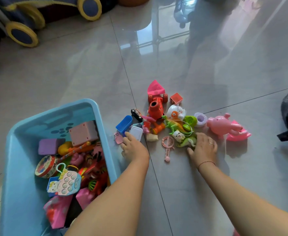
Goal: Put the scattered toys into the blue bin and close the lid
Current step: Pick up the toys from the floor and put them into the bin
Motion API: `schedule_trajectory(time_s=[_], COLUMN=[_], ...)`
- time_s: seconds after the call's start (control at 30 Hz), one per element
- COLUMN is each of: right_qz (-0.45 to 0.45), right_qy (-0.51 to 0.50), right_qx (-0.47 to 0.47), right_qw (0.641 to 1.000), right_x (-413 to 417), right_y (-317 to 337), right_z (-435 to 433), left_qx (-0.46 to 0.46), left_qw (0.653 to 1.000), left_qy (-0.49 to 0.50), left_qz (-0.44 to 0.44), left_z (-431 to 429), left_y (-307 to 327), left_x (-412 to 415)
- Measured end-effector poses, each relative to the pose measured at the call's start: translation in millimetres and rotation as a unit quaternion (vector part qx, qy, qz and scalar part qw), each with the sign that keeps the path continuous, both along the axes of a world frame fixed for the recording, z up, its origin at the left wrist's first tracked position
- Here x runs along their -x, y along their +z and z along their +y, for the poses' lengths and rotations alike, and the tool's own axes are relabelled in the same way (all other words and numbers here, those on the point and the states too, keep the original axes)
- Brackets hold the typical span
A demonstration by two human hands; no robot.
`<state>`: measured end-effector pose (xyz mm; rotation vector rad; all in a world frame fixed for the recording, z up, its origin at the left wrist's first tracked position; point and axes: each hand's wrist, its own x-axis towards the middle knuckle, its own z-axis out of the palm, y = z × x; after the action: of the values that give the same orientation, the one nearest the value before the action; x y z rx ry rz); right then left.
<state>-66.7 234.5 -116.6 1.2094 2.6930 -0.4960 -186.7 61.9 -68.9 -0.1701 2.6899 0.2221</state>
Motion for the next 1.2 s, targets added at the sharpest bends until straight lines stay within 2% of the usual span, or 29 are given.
schedule_trajectory(time_s=[0.13,0.27,0.4,0.47,0.53,0.63,0.73,0.83,1.0,1.1,1.2], right_qz=[-0.052,-0.091,0.04,0.131,0.222,0.339,0.337,0.284,0.233,0.239,0.299], right_qy=[-0.023,-0.093,-0.245,-0.266,-0.25,-0.173,-0.054,0.018,0.007,0.02,0.028], right_qx=[-0.042,0.0,0.114,0.142,0.169,0.213,0.246,0.244,0.235,0.224,0.234], right_qw=[0.997,0.992,0.962,0.945,0.927,0.9,0.907,0.927,0.944,0.944,0.925], right_x=[-18,-49,-70,-62,-44,-12,25,59,100,109,99], right_y=[0,10,39,71,112,173,215,226,214,208,200], right_z=[-18,-47,-88,-107,-127,-161,-204,-243,-270,-271,-260], left_qx=[-0.041,-0.081,-0.224,-0.297,-0.339,-0.368,-0.293,-0.204,-0.137,-0.198,-0.253], left_qw=[0.999,0.996,0.972,0.948,0.927,0.897,0.901,0.926,0.952,0.962,0.959], left_qy=[0.02,0.006,-0.075,-0.1,-0.079,0.041,0.142,0.185,0.159,0.101,0.05], left_qz=[-0.029,-0.047,-0.006,0.054,0.137,0.24,0.286,0.257,0.222,0.158,0.119], left_z=[1,0,-16,-34,-58,-105,-158,-203,-219,-214,-213], left_y=[2,26,75,108,140,178,193,186,177,166,145], left_x=[-16,-43,-79,-93,-102,-97,-70,-31,27,54,60])
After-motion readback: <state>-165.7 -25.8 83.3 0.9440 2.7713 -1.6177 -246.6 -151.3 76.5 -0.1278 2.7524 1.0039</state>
